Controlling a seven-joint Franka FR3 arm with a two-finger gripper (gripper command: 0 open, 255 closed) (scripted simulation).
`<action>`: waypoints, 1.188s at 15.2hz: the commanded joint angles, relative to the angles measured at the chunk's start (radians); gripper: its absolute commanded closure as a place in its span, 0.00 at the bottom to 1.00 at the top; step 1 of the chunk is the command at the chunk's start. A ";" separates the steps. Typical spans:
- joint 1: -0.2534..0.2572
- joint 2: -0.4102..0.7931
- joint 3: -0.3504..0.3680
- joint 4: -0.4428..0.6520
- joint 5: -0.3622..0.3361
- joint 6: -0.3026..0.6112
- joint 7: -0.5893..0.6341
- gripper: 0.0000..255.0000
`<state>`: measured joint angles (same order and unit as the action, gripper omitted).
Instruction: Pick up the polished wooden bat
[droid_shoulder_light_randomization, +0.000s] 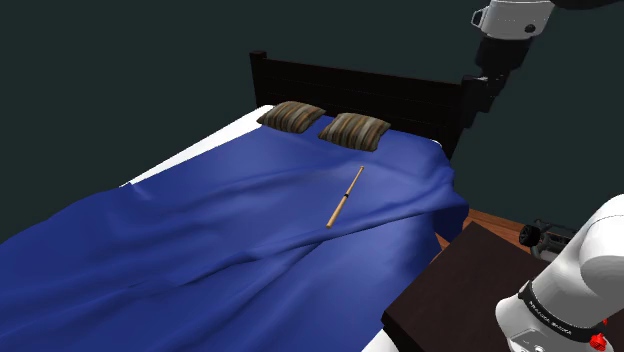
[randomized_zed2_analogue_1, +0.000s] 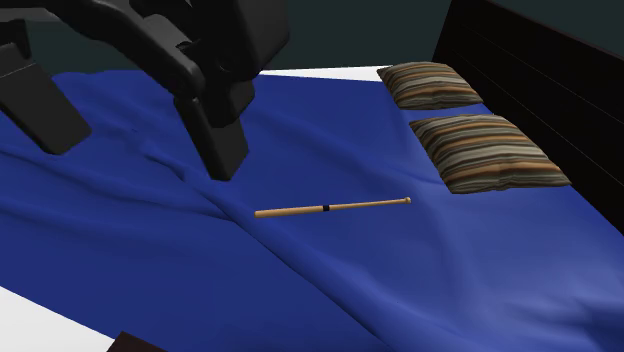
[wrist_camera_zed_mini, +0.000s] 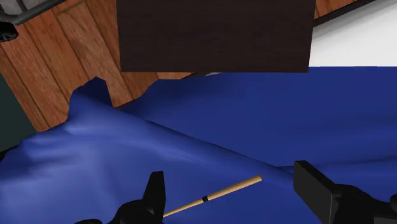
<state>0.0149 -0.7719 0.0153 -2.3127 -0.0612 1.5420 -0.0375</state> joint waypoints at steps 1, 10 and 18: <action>0.000 0.000 0.000 0.000 0.000 0.000 0.000 0.00; -0.047 0.209 0.109 -0.085 0.061 0.274 0.299 0.00; -0.094 0.483 0.184 -0.056 0.063 0.500 0.560 0.00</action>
<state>-0.0732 -0.3272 0.1899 -2.3730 0.0034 2.0098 0.4835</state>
